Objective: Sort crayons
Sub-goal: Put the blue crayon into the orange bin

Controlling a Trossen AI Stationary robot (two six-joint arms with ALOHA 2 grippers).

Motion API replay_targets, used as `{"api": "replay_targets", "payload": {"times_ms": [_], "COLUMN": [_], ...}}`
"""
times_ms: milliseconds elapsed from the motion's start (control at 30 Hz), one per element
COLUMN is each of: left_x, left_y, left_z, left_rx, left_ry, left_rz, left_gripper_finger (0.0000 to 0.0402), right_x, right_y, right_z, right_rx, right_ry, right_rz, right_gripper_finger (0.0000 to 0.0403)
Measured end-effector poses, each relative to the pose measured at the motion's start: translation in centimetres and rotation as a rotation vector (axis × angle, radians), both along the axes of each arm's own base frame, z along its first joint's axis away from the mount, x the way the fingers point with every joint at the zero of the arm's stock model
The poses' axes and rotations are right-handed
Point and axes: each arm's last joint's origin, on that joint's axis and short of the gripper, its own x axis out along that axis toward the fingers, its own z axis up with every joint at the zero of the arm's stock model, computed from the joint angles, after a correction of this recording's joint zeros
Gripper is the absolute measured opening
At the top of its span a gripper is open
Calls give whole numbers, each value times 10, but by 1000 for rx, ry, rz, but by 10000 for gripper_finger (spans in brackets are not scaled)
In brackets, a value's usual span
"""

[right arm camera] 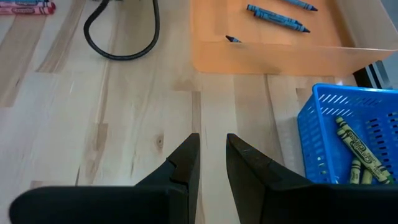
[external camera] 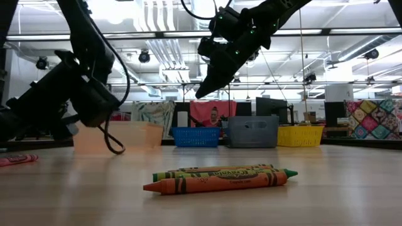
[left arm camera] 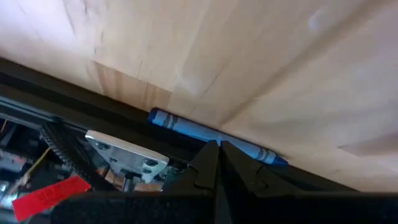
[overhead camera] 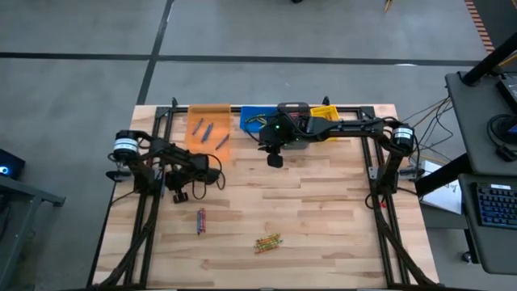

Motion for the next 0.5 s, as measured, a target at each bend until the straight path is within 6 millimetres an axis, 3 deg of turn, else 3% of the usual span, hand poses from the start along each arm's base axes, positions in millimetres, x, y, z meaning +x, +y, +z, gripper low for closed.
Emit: {"api": "replay_targets", "payload": {"times_ms": [333,500], "left_x": [-4,1], "left_y": [0,0], "left_z": [-21,-20], "left_rx": [29,21], "left_ry": [117,60], "left_rz": [38,32], "left_gripper_finger": [0,0], "right_x": [0,0], "right_y": [0,0], "right_z": [-1,-1], "right_rx": [1,1], "right_ry": [2,2], "right_rz": [0,0], "right_gripper_finger": [68,68]}}
